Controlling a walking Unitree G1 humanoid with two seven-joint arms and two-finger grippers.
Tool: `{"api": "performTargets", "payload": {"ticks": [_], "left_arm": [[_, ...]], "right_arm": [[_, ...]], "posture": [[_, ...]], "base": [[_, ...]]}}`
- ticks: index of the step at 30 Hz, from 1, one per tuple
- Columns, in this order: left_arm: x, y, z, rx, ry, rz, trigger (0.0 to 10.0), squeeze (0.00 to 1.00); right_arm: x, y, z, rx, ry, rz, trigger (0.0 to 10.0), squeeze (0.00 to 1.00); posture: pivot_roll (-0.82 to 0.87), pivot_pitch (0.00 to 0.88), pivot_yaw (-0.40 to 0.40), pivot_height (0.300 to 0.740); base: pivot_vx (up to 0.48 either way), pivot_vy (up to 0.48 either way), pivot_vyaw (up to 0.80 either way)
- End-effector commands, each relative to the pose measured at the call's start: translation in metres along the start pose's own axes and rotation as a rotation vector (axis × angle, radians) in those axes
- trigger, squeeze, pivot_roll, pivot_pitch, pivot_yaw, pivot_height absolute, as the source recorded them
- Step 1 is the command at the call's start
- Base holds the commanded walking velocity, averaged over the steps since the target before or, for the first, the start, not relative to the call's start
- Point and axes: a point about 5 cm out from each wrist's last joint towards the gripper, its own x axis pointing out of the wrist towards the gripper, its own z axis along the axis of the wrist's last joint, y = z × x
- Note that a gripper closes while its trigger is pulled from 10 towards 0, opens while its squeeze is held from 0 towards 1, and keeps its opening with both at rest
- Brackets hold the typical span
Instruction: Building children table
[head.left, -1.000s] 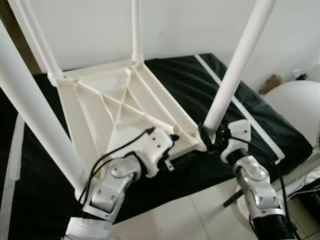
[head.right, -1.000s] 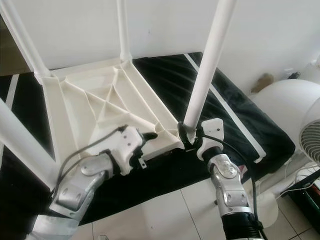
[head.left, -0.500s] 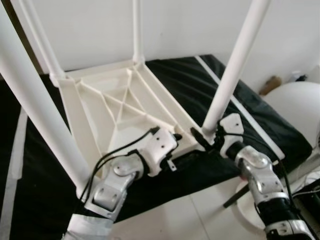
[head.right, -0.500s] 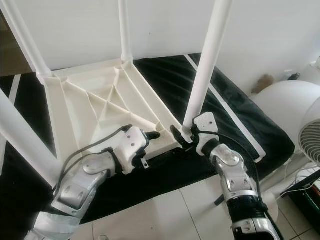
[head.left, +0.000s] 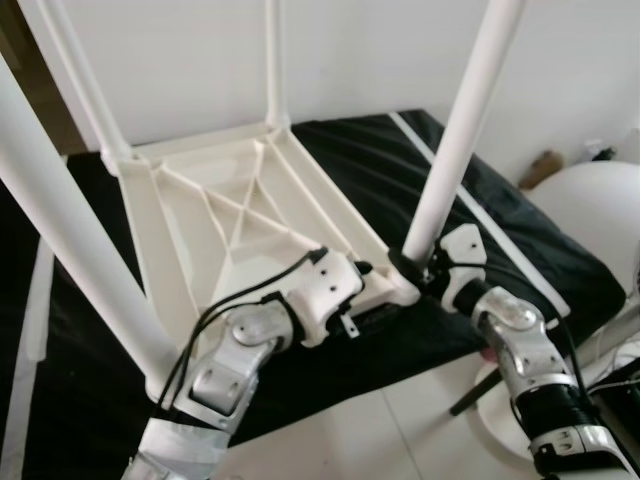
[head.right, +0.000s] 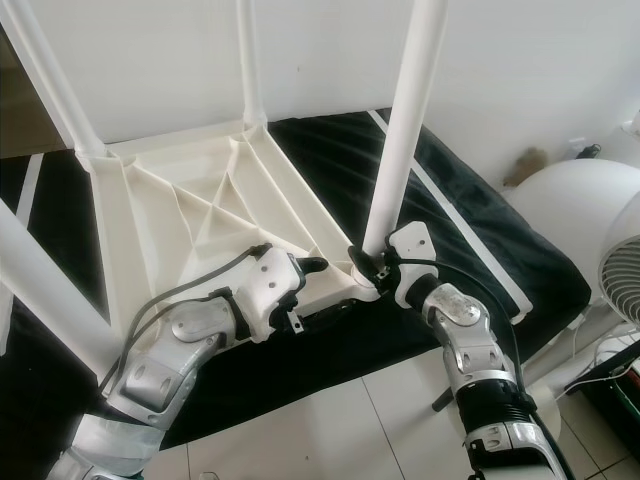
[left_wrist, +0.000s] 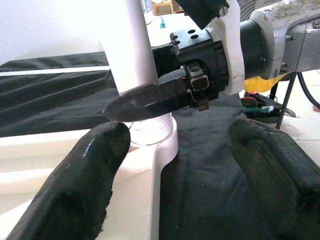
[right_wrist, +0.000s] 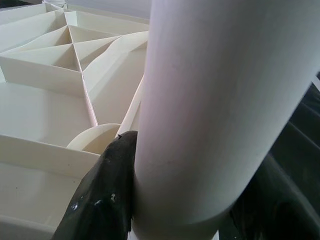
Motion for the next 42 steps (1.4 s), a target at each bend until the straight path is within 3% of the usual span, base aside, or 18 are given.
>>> {"api": "performTargets", "payload": {"ticks": [1,12,15,17,22,28,31,33,42], "left_arm": [[0.0,-0.002,-0.002,0.005,0.008,-0.013,10.0,0.0],[0.0,0.002,-0.003,0.011,0.016,0.004,10.0,0.0],[0.0,0.003,-0.002,0.002,0.006,0.003,10.0,0.0],[0.0,0.003,-0.002,0.002,0.006,0.003,10.0,0.0],[-0.001,0.002,-0.003,-0.004,0.014,0.004,10.0,0.0],[0.0,0.004,-0.004,-0.003,0.023,0.014,10.0,0.0],[-0.001,0.007,-0.005,0.0,0.037,0.022,10.0,0.0],[-0.002,0.008,-0.006,0.0,0.047,0.022,10.0,0.0],[-0.004,0.014,-0.009,0.005,0.063,0.028,10.0,0.0]], "right_arm": [[-0.005,0.003,-0.013,0.005,0.068,-0.011,10.0,0.0],[-0.007,0.004,-0.015,0.042,0.085,-0.151,10.0,0.0],[-0.009,0.002,-0.014,0.13,0.091,-0.353,10.0,0.0],[-0.009,0.002,-0.014,0.13,0.091,-0.353,10.0,0.0],[-0.01,0.018,-0.019,0.245,0.139,-0.562,10.0,0.0],[-0.011,0.036,-0.019,0.31,0.169,-0.728,10.0,0.0],[-0.007,0.059,-0.013,0.321,0.159,-0.702,10.0,0.0],[-0.006,0.061,-0.013,0.317,0.156,-0.686,10.0,0.0],[-0.011,0.048,-0.006,0.224,0.167,-0.738,10.0,0.0]], "posture": [[-0.07,0.04,-0.011,0.74],[-0.09,0.043,-0.011,0.74],[-0.08,0.042,-0.013,0.74],[-0.08,0.042,-0.013,0.74],[-0.08,0.042,-0.012,0.74],[-0.08,0.046,-0.012,0.74],[-0.08,0.05,-0.009,0.74],[-0.08,0.052,-0.006,0.74],[-0.09,0.045,0.003,0.74]], "base": [[0.0,0.0,0.0],[0.0,0.0,0.0],[0.0,0.0,0.0],[0.0,0.0,0.0],[0.0,0.0,0.0],[0.0,0.0,0.0],[0.0,0.0,0.0],[0.0,0.0,0.0],[0.0,0.0,0.0]]}}
